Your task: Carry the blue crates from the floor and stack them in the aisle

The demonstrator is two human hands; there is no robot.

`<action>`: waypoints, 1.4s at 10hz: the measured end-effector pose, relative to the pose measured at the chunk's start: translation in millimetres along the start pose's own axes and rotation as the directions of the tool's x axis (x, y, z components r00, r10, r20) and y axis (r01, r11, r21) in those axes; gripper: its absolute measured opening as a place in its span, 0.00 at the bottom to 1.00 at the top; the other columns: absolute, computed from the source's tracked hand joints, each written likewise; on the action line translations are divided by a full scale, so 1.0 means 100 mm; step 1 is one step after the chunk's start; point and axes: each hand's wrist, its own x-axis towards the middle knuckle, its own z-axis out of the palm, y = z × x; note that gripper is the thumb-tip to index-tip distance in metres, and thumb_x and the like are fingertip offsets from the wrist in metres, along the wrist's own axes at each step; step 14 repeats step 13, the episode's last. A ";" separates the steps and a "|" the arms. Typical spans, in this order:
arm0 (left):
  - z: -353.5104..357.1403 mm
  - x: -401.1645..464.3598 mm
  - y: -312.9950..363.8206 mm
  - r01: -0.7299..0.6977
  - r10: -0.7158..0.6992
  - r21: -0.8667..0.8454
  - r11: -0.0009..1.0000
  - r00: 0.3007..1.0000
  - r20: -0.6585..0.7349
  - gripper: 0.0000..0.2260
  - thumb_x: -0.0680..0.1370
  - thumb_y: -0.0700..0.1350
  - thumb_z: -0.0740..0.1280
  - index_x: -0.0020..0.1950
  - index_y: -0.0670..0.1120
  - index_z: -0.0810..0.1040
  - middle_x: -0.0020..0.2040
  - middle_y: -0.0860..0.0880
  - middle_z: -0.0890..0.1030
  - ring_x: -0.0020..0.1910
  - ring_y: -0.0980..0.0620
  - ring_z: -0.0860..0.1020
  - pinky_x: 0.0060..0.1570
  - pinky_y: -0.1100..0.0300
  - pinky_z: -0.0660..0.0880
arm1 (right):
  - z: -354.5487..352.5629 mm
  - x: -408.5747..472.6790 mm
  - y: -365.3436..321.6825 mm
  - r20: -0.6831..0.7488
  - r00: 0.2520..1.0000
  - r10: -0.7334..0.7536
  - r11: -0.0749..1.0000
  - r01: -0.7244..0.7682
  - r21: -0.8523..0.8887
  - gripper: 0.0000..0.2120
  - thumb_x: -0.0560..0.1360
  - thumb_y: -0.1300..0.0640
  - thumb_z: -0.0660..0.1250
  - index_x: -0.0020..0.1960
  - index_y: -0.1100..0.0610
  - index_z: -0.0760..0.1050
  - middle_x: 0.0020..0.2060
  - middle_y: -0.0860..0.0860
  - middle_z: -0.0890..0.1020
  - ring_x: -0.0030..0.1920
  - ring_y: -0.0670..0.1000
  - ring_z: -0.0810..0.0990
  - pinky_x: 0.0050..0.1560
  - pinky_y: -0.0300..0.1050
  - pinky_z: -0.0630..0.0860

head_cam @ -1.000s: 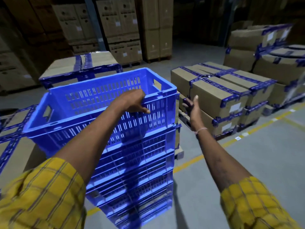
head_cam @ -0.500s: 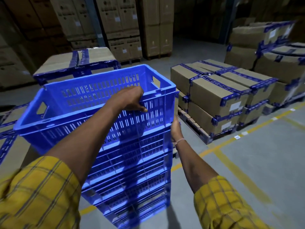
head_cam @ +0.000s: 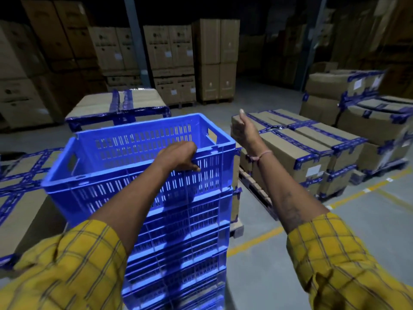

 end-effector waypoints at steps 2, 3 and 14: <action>-0.04 -0.06 0.01 0.040 -0.039 0.049 0.998 0.999 -0.028 0.21 0.72 0.61 0.75 0.47 0.48 0.71 0.42 0.48 0.75 0.43 0.45 0.75 0.41 0.53 0.71 | 0.54 0.12 -0.23 0.126 0.992 -0.031 0.485 0.125 -0.865 0.37 0.78 0.38 0.60 0.80 0.57 0.56 0.80 0.55 0.58 0.78 0.57 0.59 0.75 0.51 0.59; -0.06 -0.14 -0.01 0.013 -0.011 0.062 0.998 0.999 -0.044 0.20 0.75 0.64 0.69 0.50 0.48 0.74 0.47 0.46 0.79 0.44 0.44 0.75 0.42 0.53 0.71 | 0.57 0.12 -0.04 0.097 0.994 0.057 0.364 0.070 -0.929 0.42 0.76 0.36 0.59 0.82 0.52 0.48 0.81 0.49 0.49 0.80 0.55 0.55 0.76 0.50 0.57; -0.10 -1.95 -1.85 0.648 -0.656 -0.111 0.754 0.752 -0.066 0.46 0.73 0.78 0.40 0.84 0.51 0.47 0.83 0.42 0.47 0.82 0.41 0.43 0.79 0.41 0.47 | 0.58 -0.03 -0.16 0.139 0.990 0.002 0.288 0.132 -0.949 0.45 0.75 0.26 0.48 0.82 0.53 0.48 0.82 0.50 0.48 0.81 0.55 0.43 0.78 0.61 0.51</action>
